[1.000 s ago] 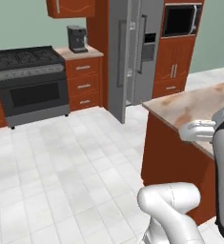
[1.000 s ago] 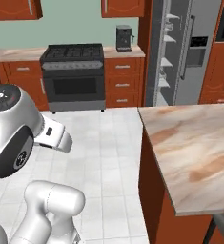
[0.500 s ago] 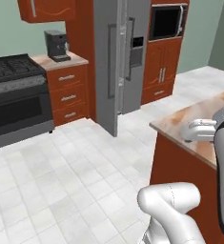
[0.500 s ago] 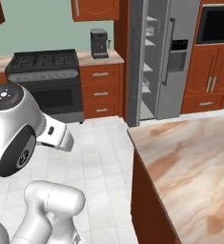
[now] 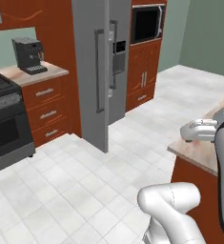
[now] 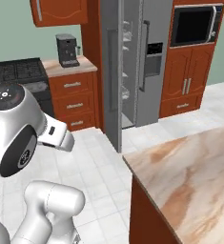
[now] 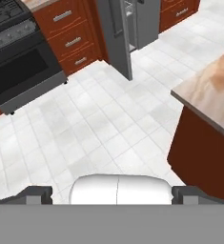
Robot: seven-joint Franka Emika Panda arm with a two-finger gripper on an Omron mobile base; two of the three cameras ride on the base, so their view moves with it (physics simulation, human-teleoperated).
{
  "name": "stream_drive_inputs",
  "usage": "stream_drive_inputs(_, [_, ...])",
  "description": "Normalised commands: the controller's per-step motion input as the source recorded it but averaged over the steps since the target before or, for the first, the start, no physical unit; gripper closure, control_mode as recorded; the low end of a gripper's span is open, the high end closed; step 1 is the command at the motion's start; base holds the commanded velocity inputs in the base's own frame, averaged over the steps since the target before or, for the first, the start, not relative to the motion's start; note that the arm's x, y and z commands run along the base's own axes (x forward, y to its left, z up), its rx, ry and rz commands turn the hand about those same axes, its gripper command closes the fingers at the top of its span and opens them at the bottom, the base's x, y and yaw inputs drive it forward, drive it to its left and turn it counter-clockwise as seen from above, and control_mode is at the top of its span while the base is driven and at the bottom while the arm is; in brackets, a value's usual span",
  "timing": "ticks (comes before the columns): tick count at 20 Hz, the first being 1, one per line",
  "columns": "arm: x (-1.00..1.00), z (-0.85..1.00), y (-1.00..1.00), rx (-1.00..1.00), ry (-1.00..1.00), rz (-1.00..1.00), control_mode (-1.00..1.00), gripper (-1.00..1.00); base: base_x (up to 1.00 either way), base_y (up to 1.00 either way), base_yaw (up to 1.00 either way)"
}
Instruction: Retrieve the tangerine and apple from the fridge and place them into the bowl on the dining table.
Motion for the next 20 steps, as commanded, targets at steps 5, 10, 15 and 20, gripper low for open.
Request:
stream_drive_inputs(5, [0.0, 0.0, 0.0, 0.0, 0.0, 0.0, 1.0, -1.0, 0.83, 0.88, -0.22])
stream_drive_inputs(10, [0.0, 0.0, 0.0, 0.0, 0.0, 0.0, 1.0, -1.0, 0.63, 0.46, -0.25])
stream_drive_inputs(15, [0.0, 0.0, 0.0, 0.0, 0.0, 0.0, 1.0, -1.0, 0.19, 0.0, -0.37])
stream_drive_inputs(20, [0.0, 0.0, 0.0, 0.0, 0.0, 0.0, 1.0, -1.0, 0.55, 0.05, -0.46])
